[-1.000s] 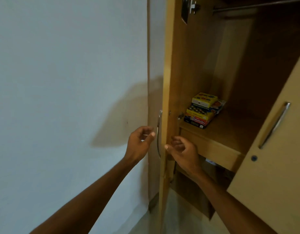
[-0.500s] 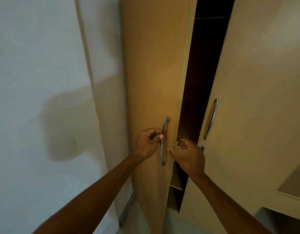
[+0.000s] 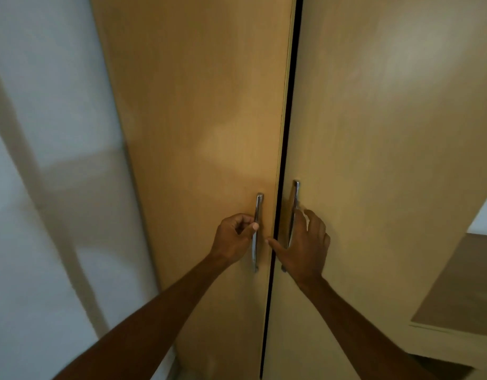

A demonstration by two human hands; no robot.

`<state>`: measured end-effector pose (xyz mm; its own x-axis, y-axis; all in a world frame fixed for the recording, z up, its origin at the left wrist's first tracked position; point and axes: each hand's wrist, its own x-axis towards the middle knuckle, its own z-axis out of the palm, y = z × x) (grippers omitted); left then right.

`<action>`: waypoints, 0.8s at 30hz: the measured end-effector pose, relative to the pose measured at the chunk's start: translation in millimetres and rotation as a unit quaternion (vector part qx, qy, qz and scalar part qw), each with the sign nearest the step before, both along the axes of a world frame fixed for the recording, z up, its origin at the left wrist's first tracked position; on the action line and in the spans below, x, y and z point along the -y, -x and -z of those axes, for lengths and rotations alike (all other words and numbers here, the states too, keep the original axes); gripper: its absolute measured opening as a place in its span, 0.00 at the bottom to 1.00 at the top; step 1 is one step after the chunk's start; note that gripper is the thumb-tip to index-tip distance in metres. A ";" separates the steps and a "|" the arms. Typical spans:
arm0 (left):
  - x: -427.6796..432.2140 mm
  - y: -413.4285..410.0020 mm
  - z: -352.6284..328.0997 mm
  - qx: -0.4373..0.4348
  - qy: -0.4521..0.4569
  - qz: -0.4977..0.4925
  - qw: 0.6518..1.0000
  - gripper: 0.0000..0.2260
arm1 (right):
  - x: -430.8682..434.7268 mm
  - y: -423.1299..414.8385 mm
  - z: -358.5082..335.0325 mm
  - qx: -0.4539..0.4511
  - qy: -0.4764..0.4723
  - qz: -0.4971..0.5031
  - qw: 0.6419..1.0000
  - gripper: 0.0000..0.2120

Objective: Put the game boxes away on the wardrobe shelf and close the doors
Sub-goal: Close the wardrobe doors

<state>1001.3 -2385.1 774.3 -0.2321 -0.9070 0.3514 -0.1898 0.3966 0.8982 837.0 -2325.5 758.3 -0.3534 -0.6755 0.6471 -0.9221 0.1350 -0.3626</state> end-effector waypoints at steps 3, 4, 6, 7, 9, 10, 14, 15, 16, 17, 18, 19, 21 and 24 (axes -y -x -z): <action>20.9 18.6 -2.1 -0.008 -0.006 -0.006 1.000 0.02 | 23.3 11.2 -3.4 -0.014 0.004 0.026 1.000 0.51; 29.6 25.7 -2.7 -0.007 -0.005 -0.008 1.000 0.01 | 32.3 15.3 -4.3 -0.018 0.006 0.032 0.999 0.52; 41.6 33.9 -3.8 -0.005 -0.002 -0.010 1.000 0.03 | 44.4 19.3 -6.8 -0.032 0.012 0.044 0.998 0.54; 47.3 37.0 -4.1 -0.001 0.000 -0.011 1.000 0.04 | 49.8 21.7 -7.9 -0.040 0.011 0.051 0.998 0.55; 57.8 43.5 -3.8 0.005 0.008 -0.014 1.000 0.04 | 60.7 28.7 -8.6 -0.057 0.006 0.063 0.996 0.56; 61.5 46.3 -3.2 0.005 0.013 -0.015 1.000 0.04 | 65.4 31.9 -8.2 -0.061 0.003 0.065 0.996 0.56; 72.0 55.2 -2.5 0.005 0.020 -0.024 0.999 0.03 | 79.3 38.5 -4.6 -0.069 -0.004 0.064 0.996 0.57; 73.4 56.7 -2.3 0.004 0.020 -0.025 0.999 0.03 | 81.0 38.9 -3.2 -0.074 -0.007 0.067 0.995 0.57; 74.8 57.2 -2.1 0.002 0.020 -0.023 1.000 0.02 | 82.8 39.4 -1.4 -0.078 -0.003 0.066 0.995 0.56; 75.3 57.5 -2.1 0.003 0.021 -0.025 0.999 0.02 | 83.8 39.7 -0.5 -0.083 -0.001 0.067 0.994 0.56; 76.3 57.8 -1.1 0.002 0.022 -0.025 0.999 0.02 | 84.6 40.4 0.4 -0.086 0.001 0.065 0.994 0.55; 76.2 57.5 -1.0 0.004 0.022 -0.025 0.999 0.03 | 84.9 41.1 1.0 -0.088 0.001 0.062 0.994 0.54; 75.4 56.6 -0.3 0.005 0.025 -0.023 0.999 0.03 | 84.7 42.0 1.3 -0.092 0.003 0.057 0.994 0.54; 69.4 52.5 2.8 0.016 0.042 -0.028 0.999 0.05 | 81.4 44.4 2.6 -0.095 0.003 0.040 0.995 0.53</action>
<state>948.8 -2454.5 771.5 -0.1952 -0.8867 0.4192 -0.2423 0.4577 0.8554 792.5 -2406.9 755.7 -0.2763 -0.6456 0.7119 -0.9606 0.2084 -0.1838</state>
